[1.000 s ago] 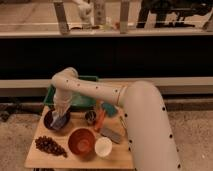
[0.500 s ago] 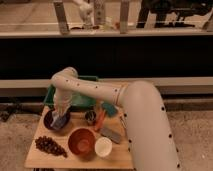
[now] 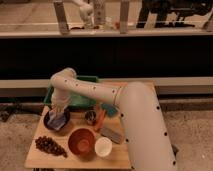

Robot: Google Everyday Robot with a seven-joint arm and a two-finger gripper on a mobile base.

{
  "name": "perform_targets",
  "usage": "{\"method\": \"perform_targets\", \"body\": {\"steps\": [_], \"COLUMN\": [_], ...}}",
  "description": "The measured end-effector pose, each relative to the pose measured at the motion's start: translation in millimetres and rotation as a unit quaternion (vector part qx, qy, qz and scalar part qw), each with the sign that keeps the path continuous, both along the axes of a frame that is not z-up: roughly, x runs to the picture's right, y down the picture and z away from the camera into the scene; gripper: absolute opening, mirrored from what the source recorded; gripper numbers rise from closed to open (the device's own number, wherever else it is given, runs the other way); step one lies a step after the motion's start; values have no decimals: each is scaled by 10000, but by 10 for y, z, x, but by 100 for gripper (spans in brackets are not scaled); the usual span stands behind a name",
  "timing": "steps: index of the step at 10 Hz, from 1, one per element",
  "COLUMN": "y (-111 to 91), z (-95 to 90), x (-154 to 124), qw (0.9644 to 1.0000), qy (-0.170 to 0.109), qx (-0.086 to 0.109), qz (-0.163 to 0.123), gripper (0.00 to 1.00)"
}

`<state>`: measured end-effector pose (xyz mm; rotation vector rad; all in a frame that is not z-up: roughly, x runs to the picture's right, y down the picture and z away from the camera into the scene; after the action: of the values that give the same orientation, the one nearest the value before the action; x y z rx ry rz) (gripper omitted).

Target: Wipe purple bowl with towel

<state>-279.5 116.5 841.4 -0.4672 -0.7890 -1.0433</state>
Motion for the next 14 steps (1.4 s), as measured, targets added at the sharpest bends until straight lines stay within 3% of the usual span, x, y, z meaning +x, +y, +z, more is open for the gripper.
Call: {"method": "perform_targets", "body": {"steps": [14], "y": [8], "z": [17], "x": [-25], "qw": [10000], "qy": [-60], "qx": [-4], "qz": [6], "gripper": [3]}}
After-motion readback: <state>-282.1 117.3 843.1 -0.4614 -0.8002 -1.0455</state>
